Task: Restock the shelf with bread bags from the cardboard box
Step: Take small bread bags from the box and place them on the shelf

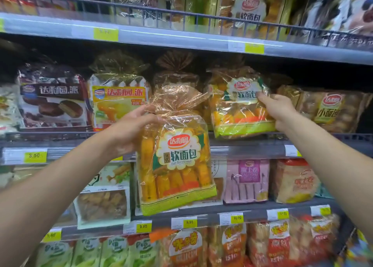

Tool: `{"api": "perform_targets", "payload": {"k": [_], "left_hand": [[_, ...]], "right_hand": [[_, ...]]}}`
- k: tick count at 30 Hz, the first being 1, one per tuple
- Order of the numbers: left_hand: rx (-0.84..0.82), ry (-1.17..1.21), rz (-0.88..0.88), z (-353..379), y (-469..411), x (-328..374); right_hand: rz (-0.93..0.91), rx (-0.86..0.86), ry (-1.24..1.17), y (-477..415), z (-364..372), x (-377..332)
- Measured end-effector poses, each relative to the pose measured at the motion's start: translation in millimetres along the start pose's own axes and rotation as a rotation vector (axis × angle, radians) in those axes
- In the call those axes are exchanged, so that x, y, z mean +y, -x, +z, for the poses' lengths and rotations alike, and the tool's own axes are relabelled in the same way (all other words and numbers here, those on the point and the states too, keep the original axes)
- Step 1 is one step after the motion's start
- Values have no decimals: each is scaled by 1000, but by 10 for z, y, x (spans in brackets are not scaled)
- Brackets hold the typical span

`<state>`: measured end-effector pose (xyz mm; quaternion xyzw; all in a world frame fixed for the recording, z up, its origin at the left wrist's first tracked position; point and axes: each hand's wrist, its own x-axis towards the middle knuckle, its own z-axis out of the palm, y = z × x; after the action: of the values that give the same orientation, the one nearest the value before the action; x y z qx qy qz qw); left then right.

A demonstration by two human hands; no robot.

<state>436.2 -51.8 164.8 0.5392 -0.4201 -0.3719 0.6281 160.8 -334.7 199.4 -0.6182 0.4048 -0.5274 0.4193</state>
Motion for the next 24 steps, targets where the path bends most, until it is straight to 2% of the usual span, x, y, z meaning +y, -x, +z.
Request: {"api": "perform_targets", "payload": {"k": [6, 11, 17, 22, 24], "left_hand": [[12, -2, -4, 14, 30, 23], [50, -12, 23, -25, 36, 26], [70, -27, 26, -76, 29, 58], [43, 2, 14, -38, 43, 96], [37, 2, 12, -16, 26, 117]], "right_hand": [[78, 67, -71, -109, 279, -112], [47, 99, -97, -133, 459, 70], [6, 101, 92, -126, 435, 307], [7, 76, 270, -78, 297, 212], [-46, 102, 363, 24, 261, 149]]}}
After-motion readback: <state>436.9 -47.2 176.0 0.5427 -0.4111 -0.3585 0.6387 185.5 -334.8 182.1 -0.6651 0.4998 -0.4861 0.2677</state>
